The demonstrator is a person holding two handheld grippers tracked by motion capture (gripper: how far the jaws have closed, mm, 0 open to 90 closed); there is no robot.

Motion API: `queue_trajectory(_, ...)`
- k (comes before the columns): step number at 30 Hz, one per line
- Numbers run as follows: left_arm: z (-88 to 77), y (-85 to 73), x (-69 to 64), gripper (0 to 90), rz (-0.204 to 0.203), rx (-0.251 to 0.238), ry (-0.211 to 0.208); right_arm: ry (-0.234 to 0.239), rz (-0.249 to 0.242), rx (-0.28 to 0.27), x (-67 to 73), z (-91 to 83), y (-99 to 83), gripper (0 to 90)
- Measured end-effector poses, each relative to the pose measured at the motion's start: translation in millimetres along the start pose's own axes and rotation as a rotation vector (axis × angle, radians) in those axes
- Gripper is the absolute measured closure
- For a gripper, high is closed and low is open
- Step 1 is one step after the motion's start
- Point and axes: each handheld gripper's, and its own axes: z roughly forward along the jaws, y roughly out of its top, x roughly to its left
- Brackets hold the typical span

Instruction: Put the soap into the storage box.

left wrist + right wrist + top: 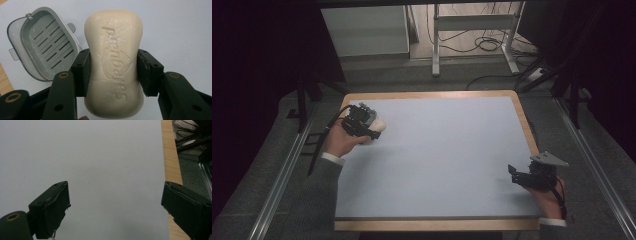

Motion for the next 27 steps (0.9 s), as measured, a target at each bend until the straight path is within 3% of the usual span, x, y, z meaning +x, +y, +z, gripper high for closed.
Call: queue_trajectory(27,11.0,9.6,28.5,49.6,-0.092,-0.001,0.018,-0.002,0.005,0.003,-0.6,0.1,-0.3,7.9)
